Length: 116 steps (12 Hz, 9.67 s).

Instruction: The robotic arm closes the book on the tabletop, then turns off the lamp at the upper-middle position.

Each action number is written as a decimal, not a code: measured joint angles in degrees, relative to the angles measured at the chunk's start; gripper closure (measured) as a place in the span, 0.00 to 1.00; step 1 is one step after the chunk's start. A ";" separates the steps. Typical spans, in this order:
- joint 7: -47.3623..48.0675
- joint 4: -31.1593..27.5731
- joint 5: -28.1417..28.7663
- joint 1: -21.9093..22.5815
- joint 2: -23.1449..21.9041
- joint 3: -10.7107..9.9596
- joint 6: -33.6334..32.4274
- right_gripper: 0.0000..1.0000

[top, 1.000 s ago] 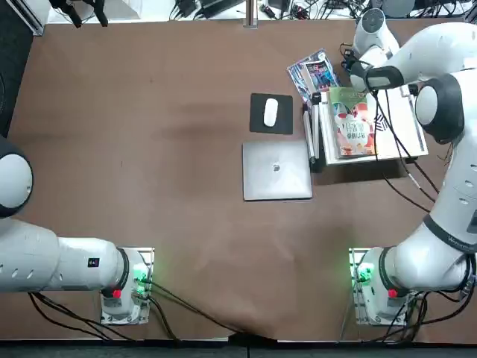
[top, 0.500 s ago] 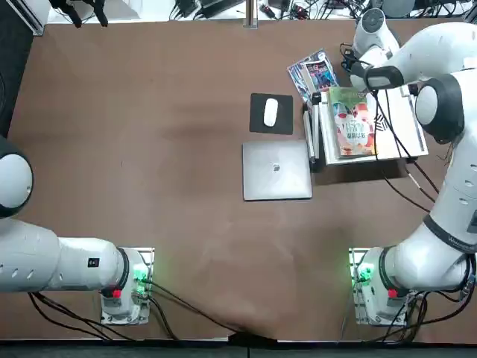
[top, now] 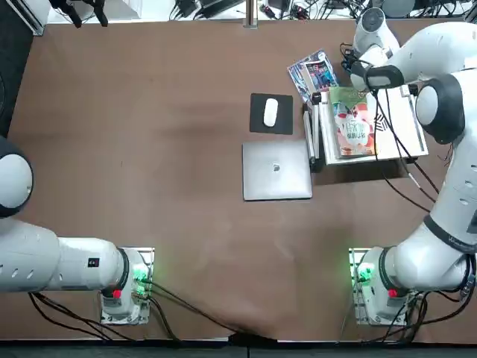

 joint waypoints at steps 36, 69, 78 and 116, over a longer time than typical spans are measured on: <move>-2.29 0.42 -3.07 -0.54 -0.55 -0.21 -1.28 0.99; 1.12 -0.63 -3.06 -0.68 -0.29 -0.08 0.55 0.99; 1.73 -1.13 -2.99 -0.73 -0.48 -0.03 0.95 0.99; -21.14 5.21 27.23 -8.36 -26.48 17.74 -47.92 0.97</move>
